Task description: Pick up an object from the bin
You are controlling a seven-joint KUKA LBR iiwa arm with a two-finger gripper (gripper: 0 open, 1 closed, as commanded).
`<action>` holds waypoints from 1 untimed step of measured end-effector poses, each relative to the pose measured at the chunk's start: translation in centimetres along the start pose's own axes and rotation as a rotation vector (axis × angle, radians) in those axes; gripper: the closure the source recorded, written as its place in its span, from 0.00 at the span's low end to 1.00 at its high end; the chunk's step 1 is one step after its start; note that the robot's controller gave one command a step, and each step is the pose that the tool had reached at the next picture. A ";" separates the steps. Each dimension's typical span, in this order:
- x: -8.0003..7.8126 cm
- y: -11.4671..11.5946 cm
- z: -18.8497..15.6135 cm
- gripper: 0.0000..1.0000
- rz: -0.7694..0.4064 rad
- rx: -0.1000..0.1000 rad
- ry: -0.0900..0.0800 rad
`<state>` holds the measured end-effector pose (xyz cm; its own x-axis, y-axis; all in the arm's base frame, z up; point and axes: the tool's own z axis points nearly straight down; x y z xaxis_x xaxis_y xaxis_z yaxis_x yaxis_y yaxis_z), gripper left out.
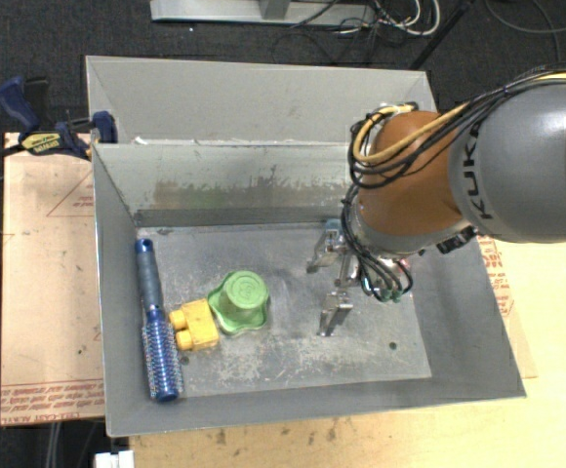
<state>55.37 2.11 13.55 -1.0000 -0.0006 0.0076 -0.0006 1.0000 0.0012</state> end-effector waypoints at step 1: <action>-3.2 8.3 6.2 0.00 -0.142 0.003 -0.012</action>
Offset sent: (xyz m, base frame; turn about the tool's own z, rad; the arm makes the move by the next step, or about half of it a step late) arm 0.0283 0.0815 -0.0655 -0.1358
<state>58.53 10.47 7.35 -0.9898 -0.1424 -0.0044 -0.1424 0.9898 -0.0019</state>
